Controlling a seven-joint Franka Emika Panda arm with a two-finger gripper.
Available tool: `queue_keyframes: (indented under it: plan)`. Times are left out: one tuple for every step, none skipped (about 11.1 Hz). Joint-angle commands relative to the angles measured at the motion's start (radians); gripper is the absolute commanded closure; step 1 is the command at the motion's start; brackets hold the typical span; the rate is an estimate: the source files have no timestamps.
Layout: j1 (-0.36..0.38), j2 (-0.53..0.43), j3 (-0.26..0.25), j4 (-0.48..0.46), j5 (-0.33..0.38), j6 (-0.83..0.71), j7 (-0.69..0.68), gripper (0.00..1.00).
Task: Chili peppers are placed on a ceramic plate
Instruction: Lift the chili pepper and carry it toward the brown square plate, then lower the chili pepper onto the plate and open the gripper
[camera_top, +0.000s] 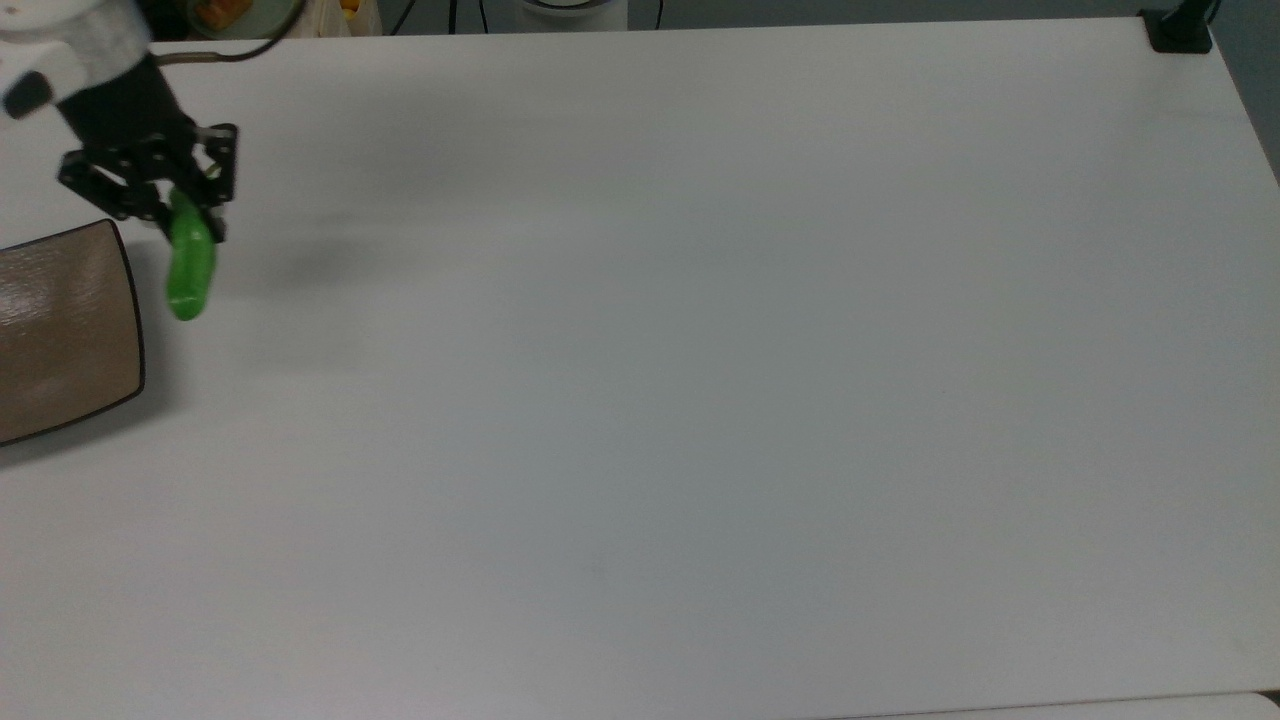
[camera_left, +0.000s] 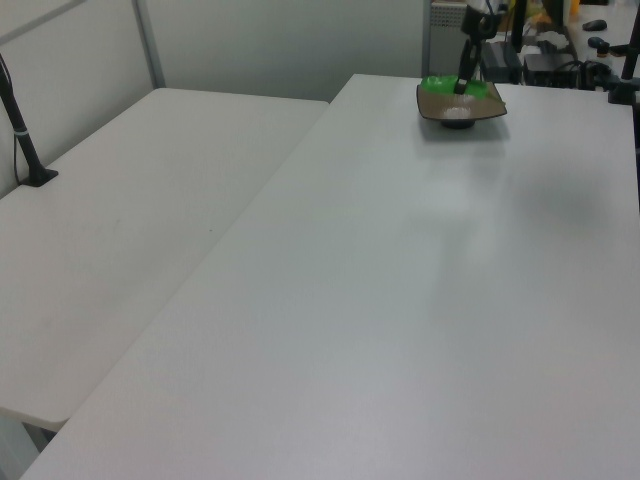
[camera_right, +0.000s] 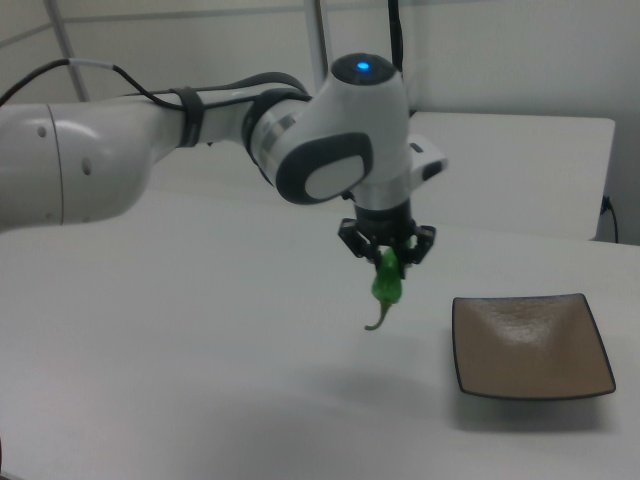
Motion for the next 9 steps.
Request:
queue_keyframes:
  plan:
    - [-0.102,0.104,0.001,0.092,0.106,0.063,-0.061,0.90]
    - [-0.125,0.155,0.003,0.146,0.130,0.072,-0.058,0.90]
    - [-0.159,0.179,0.011,0.169,0.166,0.101,-0.058,0.90]
    - [-0.193,0.186,0.027,0.172,0.196,0.156,-0.060,0.90]
    - [-0.216,0.198,0.046,0.173,0.213,0.204,-0.060,0.88]
    - [-0.225,0.204,0.063,0.173,0.213,0.226,-0.061,0.62]
    - [-0.224,0.209,0.064,0.165,0.210,0.253,-0.058,0.01]
    - [-0.224,0.209,0.064,0.165,0.213,0.255,-0.055,0.00]
    - [-0.222,0.207,0.064,0.165,0.213,0.248,-0.050,0.00]
